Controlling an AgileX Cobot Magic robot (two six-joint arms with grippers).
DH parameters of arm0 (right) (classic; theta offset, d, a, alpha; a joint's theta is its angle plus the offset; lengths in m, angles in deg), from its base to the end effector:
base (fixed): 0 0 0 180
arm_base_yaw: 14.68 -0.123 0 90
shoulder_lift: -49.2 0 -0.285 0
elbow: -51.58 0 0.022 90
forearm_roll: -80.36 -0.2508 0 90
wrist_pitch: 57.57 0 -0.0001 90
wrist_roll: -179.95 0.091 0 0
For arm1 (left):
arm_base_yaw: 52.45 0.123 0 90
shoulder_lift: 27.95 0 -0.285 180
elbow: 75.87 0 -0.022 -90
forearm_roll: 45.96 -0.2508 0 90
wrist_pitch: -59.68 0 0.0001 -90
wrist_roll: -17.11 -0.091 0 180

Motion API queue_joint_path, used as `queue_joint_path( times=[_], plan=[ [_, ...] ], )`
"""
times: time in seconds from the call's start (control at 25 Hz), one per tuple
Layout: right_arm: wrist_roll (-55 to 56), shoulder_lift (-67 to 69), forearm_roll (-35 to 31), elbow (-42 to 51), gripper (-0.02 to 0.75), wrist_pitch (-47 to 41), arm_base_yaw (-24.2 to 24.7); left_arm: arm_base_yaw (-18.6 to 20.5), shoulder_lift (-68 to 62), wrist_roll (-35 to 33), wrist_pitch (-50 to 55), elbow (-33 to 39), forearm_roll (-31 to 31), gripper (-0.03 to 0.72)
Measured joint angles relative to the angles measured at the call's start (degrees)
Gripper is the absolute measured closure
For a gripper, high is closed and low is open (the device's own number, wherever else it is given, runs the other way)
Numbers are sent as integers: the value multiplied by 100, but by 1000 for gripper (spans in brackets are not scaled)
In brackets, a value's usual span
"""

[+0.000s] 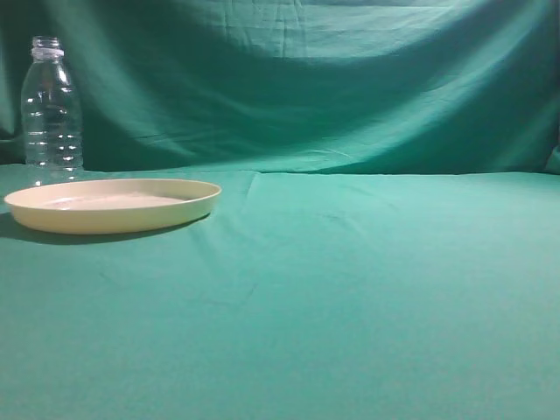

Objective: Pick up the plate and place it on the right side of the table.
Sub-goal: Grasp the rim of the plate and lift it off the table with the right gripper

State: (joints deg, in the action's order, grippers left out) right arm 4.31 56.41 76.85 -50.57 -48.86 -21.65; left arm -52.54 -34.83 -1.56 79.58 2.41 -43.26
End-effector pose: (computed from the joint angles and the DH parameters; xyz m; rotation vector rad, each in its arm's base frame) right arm 0.0534 0.0057 0.2236 0.0179 1.3358 0.2126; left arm 0.0529 -0.0015 0.1765 0.2704 1.8171 0.1820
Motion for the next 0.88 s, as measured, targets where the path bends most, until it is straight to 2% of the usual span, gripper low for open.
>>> queue_joint_path(
  times=[0.2,0.4,0.56,0.68,0.88],
  plan=[
    [651,760,64,-1157,738,-1708,0,0,0,0,0,0,0,688],
    [651,2352,64,-2171,738,-3266,0,0,0,0,0,0,0,688],
    [651,3418,-48,-2831,738,-3829,0,0,0,0,0,0,0,688],
    [493,3985,-454,-3183,738,-3911,0,0,0,0,0,0,0,688],
    [-1155,4951,-1606,-3912,738,-4251,-227,0,0,0,0,0,0,688]
  ],
)
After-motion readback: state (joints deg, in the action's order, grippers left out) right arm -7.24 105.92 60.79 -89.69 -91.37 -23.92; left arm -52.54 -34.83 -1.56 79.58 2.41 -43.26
